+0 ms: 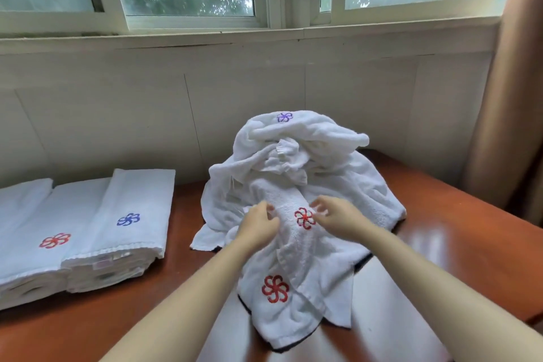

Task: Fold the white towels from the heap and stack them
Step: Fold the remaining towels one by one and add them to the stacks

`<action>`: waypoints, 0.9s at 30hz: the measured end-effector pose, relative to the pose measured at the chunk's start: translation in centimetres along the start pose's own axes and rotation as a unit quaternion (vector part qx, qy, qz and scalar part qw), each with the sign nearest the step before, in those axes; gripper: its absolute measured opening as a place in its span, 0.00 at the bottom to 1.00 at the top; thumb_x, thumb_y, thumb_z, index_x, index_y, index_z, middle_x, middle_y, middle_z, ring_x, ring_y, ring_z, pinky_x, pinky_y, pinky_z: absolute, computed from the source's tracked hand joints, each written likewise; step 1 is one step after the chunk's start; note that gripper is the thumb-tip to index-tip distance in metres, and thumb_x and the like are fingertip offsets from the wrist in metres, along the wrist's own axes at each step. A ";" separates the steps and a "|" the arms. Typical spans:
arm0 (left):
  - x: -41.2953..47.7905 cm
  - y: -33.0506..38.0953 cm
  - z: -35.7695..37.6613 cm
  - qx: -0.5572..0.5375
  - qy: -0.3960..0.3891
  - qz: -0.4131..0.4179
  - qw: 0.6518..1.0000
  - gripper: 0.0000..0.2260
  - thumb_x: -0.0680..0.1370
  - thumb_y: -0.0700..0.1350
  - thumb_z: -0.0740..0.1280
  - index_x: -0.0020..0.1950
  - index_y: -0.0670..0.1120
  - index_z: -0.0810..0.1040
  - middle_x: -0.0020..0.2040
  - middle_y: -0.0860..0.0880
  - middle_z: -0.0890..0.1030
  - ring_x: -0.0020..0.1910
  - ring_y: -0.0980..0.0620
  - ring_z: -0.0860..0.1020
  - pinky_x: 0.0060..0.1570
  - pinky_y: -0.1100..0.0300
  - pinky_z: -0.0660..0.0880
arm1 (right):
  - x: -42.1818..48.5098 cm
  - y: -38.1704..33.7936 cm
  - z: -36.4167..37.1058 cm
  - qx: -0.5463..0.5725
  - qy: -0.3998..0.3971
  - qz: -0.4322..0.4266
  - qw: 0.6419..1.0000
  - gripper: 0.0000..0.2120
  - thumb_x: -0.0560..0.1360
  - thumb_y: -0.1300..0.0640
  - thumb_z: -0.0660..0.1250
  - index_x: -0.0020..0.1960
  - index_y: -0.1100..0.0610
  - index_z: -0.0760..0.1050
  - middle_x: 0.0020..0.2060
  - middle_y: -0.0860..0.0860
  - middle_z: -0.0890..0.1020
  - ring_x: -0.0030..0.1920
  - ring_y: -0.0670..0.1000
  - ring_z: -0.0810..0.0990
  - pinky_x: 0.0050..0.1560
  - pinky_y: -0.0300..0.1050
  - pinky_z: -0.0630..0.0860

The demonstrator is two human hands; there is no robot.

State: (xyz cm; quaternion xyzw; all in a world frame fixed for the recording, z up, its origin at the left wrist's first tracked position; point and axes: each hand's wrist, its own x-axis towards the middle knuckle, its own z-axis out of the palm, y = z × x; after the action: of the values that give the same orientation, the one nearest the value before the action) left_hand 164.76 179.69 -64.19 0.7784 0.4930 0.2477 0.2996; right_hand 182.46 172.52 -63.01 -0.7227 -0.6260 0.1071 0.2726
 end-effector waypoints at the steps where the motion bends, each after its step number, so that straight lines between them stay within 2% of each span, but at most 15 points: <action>1: 1.0 0.5 -0.8 -0.006 0.013 0.002 1.000 0.16 0.77 0.41 0.61 0.64 0.45 0.71 0.49 0.51 0.75 0.45 0.52 0.76 0.43 0.59 0.76 | 1.2 -0.4 -0.9 0.000 0.020 -0.004 1.000 0.14 0.78 0.57 0.63 0.62 0.57 0.75 0.57 0.54 0.80 0.56 0.52 0.77 0.49 0.40 0.69; 2: 2.0 1.1 -1.5 -0.008 0.024 0.008 1.000 0.15 0.77 0.41 0.62 0.64 0.45 0.71 0.49 0.51 0.75 0.44 0.52 0.76 0.42 0.60 0.75 | 2.4 -0.8 -1.7 0.004 0.041 -0.007 0.999 0.15 0.78 0.56 0.62 0.63 0.57 0.74 0.58 0.54 0.79 0.57 0.52 0.76 0.49 0.39 0.68; 4: 4.2 2.3 -2.7 -0.001 0.039 0.023 0.999 0.15 0.78 0.43 0.62 0.64 0.45 0.72 0.53 0.49 0.75 0.49 0.51 0.75 0.46 0.59 0.73 | 4.8 -1.8 -3.0 0.018 0.075 -0.007 0.997 0.17 0.78 0.54 0.62 0.66 0.57 0.71 0.60 0.54 0.78 0.59 0.53 0.75 0.50 0.41 0.68; 6: 6.2 3.7 -3.2 -0.024 0.041 0.031 0.998 0.13 0.79 0.44 0.62 0.63 0.45 0.72 0.53 0.50 0.75 0.50 0.51 0.75 0.48 0.60 0.71 | 6.8 -2.9 -3.3 0.030 0.087 -0.007 0.996 0.22 0.77 0.51 0.64 0.68 0.57 0.67 0.62 0.55 0.75 0.61 0.55 0.74 0.56 0.45 0.71; 8: 7.6 5.1 -3.0 -0.076 0.046 0.035 0.995 0.08 0.80 0.46 0.60 0.56 0.46 0.74 0.49 0.50 0.76 0.47 0.52 0.75 0.47 0.59 0.70 | 8.1 -3.7 -2.3 0.015 0.060 0.007 0.998 0.26 0.75 0.49 0.66 0.70 0.56 0.64 0.63 0.56 0.72 0.63 0.56 0.72 0.61 0.52 0.71; 10: 8.2 6.1 -2.4 -0.144 0.057 0.039 0.987 0.07 0.81 0.46 0.58 0.48 0.46 0.75 0.45 0.50 0.79 0.47 0.49 0.77 0.49 0.55 0.73 | 8.6 -4.0 -0.4 -0.031 0.048 0.016 0.998 0.20 0.77 0.51 0.64 0.66 0.56 0.68 0.62 0.55 0.71 0.62 0.57 0.72 0.60 0.53 0.71; 12: 8.2 6.3 -1.7 -0.186 0.048 0.019 0.981 0.11 0.81 0.48 0.58 0.58 0.44 0.73 0.53 0.46 0.80 0.54 0.45 0.78 0.57 0.49 0.75 | 8.6 -3.9 1.1 -0.014 0.092 0.014 0.996 0.11 0.79 0.55 0.59 0.56 0.58 0.74 0.55 0.55 0.74 0.57 0.57 0.75 0.55 0.52 0.72; 14: 7.9 5.7 -1.4 -0.182 0.032 -0.017 0.983 0.19 0.81 0.52 0.59 0.68 0.44 0.66 0.61 0.46 0.76 0.60 0.45 0.76 0.61 0.46 0.73 | 8.2 -3.7 2.0 0.046 0.127 -0.003 0.991 0.10 0.79 0.58 0.58 0.52 0.60 0.76 0.53 0.54 0.75 0.53 0.57 0.76 0.52 0.50 0.72; 15: 7.8 5.3 -1.4 -0.186 0.023 -0.030 0.982 0.18 0.80 0.52 0.60 0.67 0.45 0.67 0.59 0.47 0.76 0.59 0.47 0.76 0.59 0.49 0.74 | 8.0 -3.6 2.3 0.060 0.128 -0.016 0.990 0.09 0.79 0.59 0.58 0.52 0.60 0.76 0.53 0.54 0.76 0.53 0.56 0.76 0.52 0.49 0.71; 17: 7.5 4.8 -1.6 -0.229 -0.008 -0.046 0.972 0.11 0.81 0.51 0.60 0.55 0.45 0.74 0.48 0.49 0.78 0.51 0.51 0.77 0.47 0.57 0.74 | 7.3 -3.7 2.7 0.071 0.116 -0.044 0.990 0.08 0.78 0.61 0.60 0.52 0.61 0.77 0.54 0.54 0.77 0.54 0.55 0.76 0.51 0.45 0.68; 19: 6.9 5.2 -1.8 -0.260 -0.032 -0.061 0.963 0.10 0.81 0.48 0.60 0.44 0.46 0.74 0.40 0.50 0.76 0.43 0.52 0.74 0.39 0.61 0.70 | 6.6 -3.8 2.9 0.084 0.105 -0.067 0.989 0.10 0.78 0.63 0.59 0.54 0.62 0.78 0.55 0.54 0.79 0.57 0.54 0.76 0.52 0.42 0.67; 22: 6.6 6.4 -1.6 -0.264 -0.022 -0.088 0.960 0.12 0.81 0.43 0.61 0.37 0.45 0.72 0.40 0.45 0.75 0.39 0.51 0.74 0.37 0.60 0.70 | 5.4 -4.1 2.2 0.094 0.057 -0.073 0.991 0.15 0.78 0.65 0.58 0.61 0.59 0.77 0.62 0.51 0.78 0.62 0.52 0.75 0.56 0.39 0.67; 23: 6.5 6.8 -1.6 -0.265 -0.011 -0.094 0.960 0.11 0.80 0.42 0.61 0.38 0.42 0.73 0.41 0.41 0.76 0.40 0.49 0.76 0.39 0.59 0.71 | 5.0 -4.1 1.9 0.082 0.031 -0.070 0.994 0.18 0.78 0.65 0.57 0.65 0.57 0.74 0.65 0.51 0.76 0.65 0.52 0.72 0.59 0.40 0.66; 25: 6.6 7.9 -1.6 -0.270 0.009 -0.090 0.959 0.11 0.80 0.42 0.61 0.50 0.34 0.76 0.49 0.33 0.77 0.47 0.45 0.78 0.44 0.57 0.71 | 4.2 -4.2 1.6 0.056 -0.006 -0.061 0.997 0.22 0.79 0.61 0.58 0.72 0.56 0.67 0.71 0.51 0.69 0.71 0.51 0.67 0.66 0.41 0.63; 27: 6.4 8.6 -2.2 -0.295 0.017 -0.055 0.954 0.12 0.80 0.42 0.58 0.58 0.37 0.75 0.49 0.40 0.78 0.48 0.46 0.76 0.44 0.59 0.70 | 3.5 -4.1 1.5 0.060 -0.019 -0.048 0.997 0.24 0.78 0.59 0.60 0.74 0.56 0.64 0.72 0.51 0.68 0.72 0.49 0.64 0.70 0.40 0.60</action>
State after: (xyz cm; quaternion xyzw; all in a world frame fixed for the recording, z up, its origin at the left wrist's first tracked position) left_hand 171.08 183.16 -56.01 0.6227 0.4450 0.3784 0.5207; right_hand 178.88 176.62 -61.44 -0.6717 -0.6577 0.1455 0.3083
